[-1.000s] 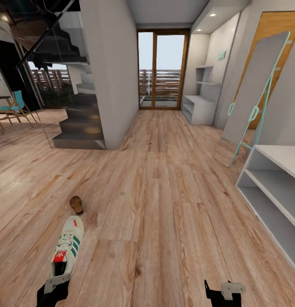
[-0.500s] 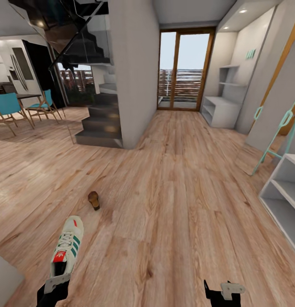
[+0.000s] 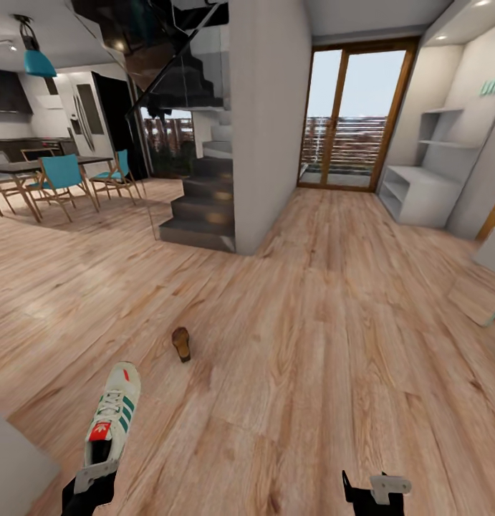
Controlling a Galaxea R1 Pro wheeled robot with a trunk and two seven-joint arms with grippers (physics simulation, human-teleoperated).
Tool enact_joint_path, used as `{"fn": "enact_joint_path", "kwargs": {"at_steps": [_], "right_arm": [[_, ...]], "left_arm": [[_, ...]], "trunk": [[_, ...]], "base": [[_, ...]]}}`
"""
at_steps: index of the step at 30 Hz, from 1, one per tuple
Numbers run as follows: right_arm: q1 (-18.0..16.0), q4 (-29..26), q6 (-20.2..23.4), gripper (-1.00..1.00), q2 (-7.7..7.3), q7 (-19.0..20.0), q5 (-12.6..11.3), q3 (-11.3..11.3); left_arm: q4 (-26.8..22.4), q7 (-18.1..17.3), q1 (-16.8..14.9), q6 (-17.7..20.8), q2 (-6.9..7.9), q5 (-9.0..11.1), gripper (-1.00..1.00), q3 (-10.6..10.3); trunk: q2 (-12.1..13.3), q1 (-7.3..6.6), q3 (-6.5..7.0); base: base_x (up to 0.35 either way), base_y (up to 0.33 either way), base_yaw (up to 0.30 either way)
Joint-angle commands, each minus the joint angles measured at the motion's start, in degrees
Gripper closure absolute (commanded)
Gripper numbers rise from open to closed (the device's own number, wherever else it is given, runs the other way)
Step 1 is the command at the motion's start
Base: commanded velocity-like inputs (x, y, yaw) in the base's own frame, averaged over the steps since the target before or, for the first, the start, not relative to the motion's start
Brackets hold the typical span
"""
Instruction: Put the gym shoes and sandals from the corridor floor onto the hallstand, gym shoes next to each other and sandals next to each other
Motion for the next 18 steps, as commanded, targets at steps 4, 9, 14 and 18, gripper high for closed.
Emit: {"fn": "enact_joint_path", "kwargs": {"at_steps": [4,9,14,18], "right_arm": [[0.0,0.0,-0.2,-1.00,0.03,0.0,0.6,-0.3],[0.0,0.0,-0.2,-1.00,0.03,0.0,0.6,-0.3],[0.0,0.0,-0.2,-1.00,0.03,0.0,0.6,-0.3],[0.0,0.0,-0.2,-1.00,0.03,0.0,0.6,-0.3]], "left_arm": [[0.1,-0.6,-0.1,-0.1,-0.06,0.5,1.00,0.3],[0.1,-0.6,-0.1,0.0,-0.39,0.2,1.00,0.3],[0.1,-0.6,-0.1,0.0,-0.43,0.2,1.00,0.2],[0.1,-0.6,-0.1,0.0,-0.44,0.2,1.00,0.2]], "trunk": [[0.0,0.02,0.08],[0.0,0.02,0.28],[0.0,0.02,0.51],[0.0,0.02,0.69]], "base": [[0.339,0.000,0.276],[0.340,0.000,0.270],[0.340,0.000,0.263],[0.340,0.000,0.260]]}}
